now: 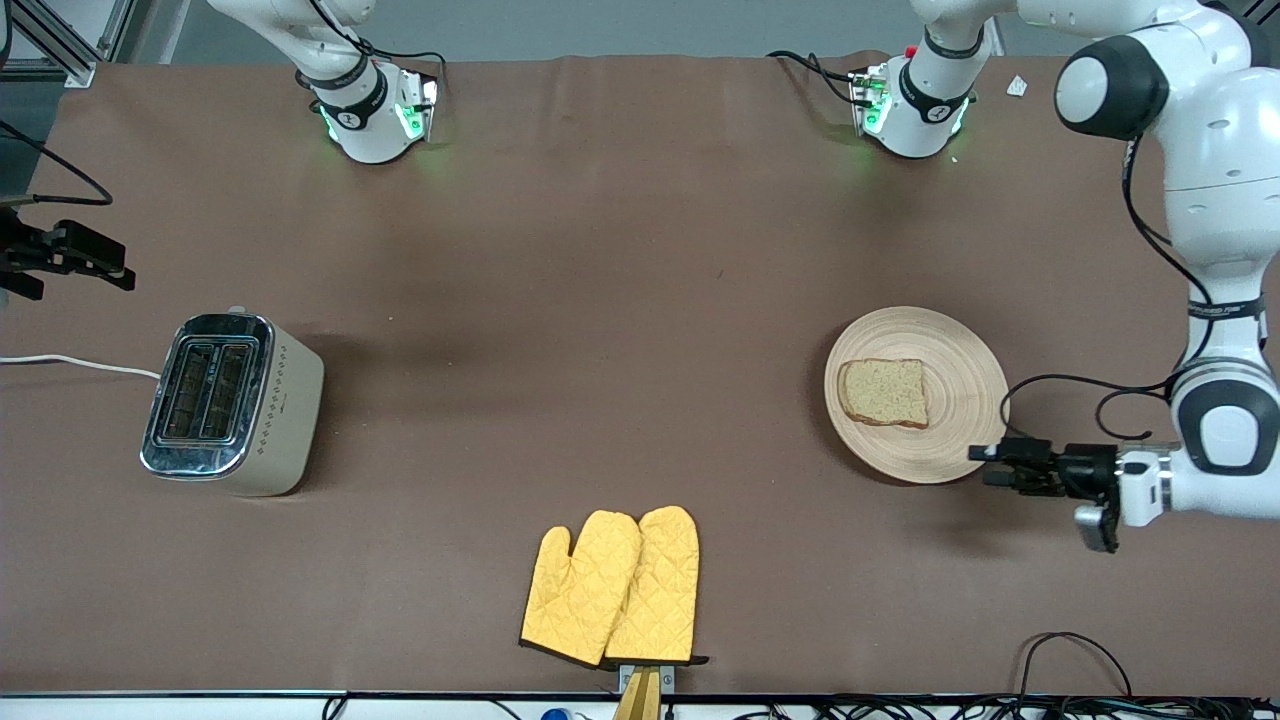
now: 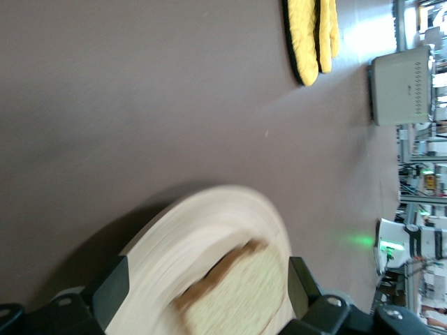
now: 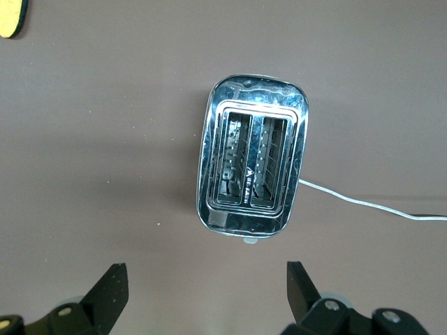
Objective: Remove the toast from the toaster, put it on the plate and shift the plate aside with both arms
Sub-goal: 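Open the left gripper and lift it off the plate rim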
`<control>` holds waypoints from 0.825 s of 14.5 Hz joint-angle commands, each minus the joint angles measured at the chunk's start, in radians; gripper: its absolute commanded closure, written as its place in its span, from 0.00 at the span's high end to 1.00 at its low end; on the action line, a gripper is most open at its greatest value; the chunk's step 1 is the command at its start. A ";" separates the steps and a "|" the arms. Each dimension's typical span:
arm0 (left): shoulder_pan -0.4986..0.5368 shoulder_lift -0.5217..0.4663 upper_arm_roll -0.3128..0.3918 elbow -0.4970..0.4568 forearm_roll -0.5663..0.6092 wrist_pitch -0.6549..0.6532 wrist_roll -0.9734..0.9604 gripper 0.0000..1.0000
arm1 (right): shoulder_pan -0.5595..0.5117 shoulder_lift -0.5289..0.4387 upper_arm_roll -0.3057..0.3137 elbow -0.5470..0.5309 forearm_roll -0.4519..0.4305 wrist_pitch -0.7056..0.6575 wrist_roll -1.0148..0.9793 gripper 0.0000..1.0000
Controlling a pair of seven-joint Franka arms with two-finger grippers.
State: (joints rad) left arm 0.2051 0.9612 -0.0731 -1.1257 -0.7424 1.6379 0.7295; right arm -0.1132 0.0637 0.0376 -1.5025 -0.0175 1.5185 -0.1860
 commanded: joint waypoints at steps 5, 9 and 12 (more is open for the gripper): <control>-0.346 -0.128 0.097 0.000 0.131 0.195 -0.393 1.00 | -0.006 0.002 -0.001 0.016 0.036 -0.003 0.011 1.00; -0.489 -0.313 0.205 -0.014 0.424 0.189 -0.572 1.00 | -0.008 0.001 0.001 0.031 0.036 -0.014 0.011 1.00; -0.475 -0.448 0.205 -0.025 0.535 0.084 -0.732 1.00 | -0.005 -0.001 0.002 0.054 0.034 -0.024 0.011 1.00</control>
State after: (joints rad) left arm -0.2845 0.6234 0.1228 -1.0991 -0.2616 1.7899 0.0730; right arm -0.1139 0.0631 0.0345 -1.4728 0.0018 1.5167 -0.1858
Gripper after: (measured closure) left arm 0.000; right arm 0.000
